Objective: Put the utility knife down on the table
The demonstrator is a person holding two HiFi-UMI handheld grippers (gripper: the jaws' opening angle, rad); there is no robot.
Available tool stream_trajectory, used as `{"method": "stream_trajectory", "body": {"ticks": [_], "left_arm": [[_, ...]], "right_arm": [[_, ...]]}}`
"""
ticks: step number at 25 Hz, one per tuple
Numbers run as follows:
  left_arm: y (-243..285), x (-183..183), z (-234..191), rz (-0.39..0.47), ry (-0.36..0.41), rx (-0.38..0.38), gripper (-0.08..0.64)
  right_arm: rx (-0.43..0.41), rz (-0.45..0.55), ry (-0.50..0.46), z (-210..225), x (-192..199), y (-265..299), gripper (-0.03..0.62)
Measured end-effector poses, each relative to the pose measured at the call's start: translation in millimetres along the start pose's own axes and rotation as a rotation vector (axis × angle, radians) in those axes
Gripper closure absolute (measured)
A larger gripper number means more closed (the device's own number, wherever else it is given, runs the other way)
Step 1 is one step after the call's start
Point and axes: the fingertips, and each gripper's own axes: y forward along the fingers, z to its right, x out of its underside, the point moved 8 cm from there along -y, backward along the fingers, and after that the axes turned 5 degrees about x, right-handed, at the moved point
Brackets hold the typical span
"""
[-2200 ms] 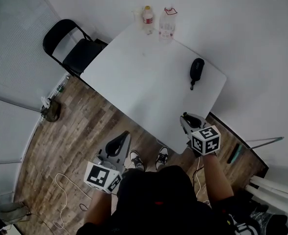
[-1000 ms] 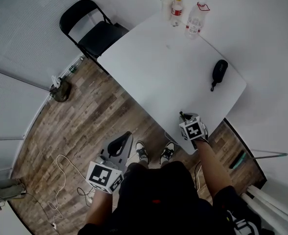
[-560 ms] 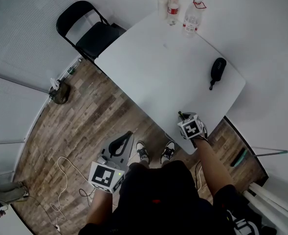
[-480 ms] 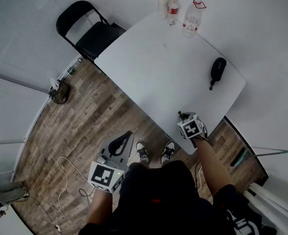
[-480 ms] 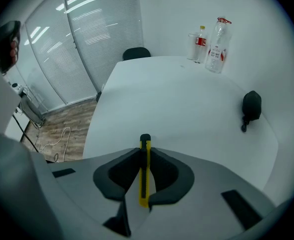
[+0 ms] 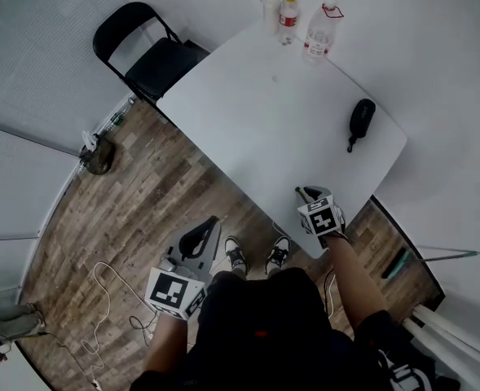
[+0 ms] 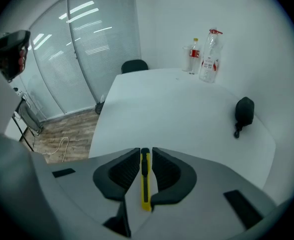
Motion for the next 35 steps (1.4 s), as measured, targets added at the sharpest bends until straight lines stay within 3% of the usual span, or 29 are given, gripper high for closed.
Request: {"method": "stream_trajectory", "body": {"ticks": [8,15,20,23,31,35], "left_arm": [[0,-14,3,0.047,0.032,0.041,0.528],[-4,-39,4,0.098,0.104,0.075,0.528],[0,-61,7,0.142,0.139,0.114,0.528],[0,-74,14,0.182,0.109,0.172,0.528],[1,-99,28,0.247,0.136,0.251,0.528],[2,-99,30,0.254,0.139,0.261,0.528]], "right_arm": [[-0.017,0.258,0.078,1,-39,-64,0.526],[-0.003,0.475,0.158,-5,-64,-142,0.557],[-0.041,0.596,0.147,-16,-75,-191,0.565],[-0.064,0.687,0.111,-25,-82,-224,0.568],[0.054,0.899,0.076,-30,-90,-298,0.569],[0.099,0.932,0.083,-30,-85,-307,0.569]]}}
